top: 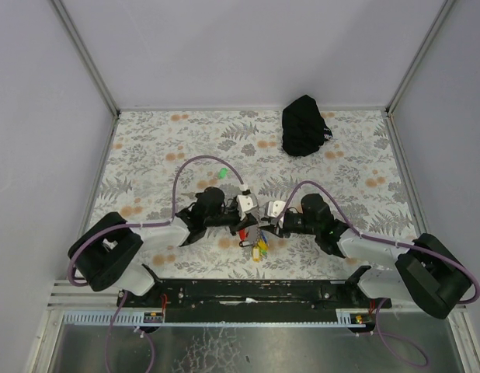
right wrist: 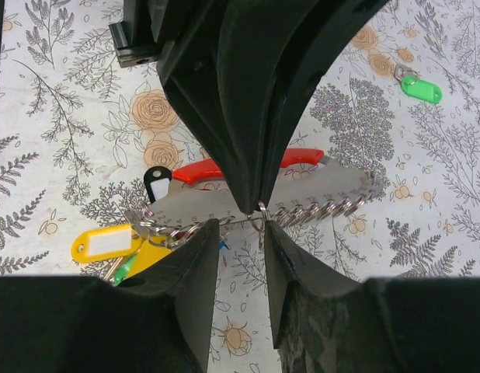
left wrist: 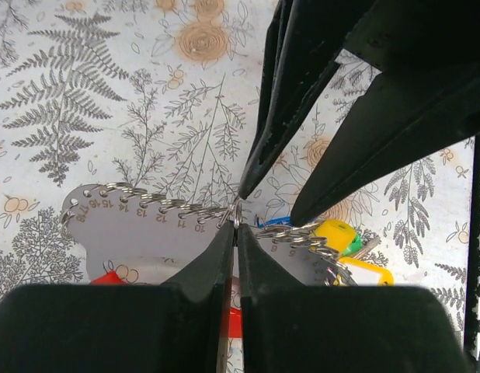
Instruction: Put the keys on the keyring
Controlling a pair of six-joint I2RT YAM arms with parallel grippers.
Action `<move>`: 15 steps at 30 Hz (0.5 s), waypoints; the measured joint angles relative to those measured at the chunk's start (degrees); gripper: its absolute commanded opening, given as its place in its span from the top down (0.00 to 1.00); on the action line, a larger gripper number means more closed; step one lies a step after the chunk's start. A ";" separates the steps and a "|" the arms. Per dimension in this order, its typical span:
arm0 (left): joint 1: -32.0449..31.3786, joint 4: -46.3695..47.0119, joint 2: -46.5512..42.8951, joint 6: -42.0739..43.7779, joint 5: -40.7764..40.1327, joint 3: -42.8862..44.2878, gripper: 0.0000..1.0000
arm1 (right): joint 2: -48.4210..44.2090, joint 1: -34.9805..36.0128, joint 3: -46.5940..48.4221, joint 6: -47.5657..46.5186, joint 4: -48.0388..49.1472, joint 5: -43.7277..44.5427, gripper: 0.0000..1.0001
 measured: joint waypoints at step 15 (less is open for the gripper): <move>-2.40 -15.52 -2.49 3.98 -3.72 4.20 1.00 | 3.34 0.00 2.54 -2.62 -0.81 -0.26 0.63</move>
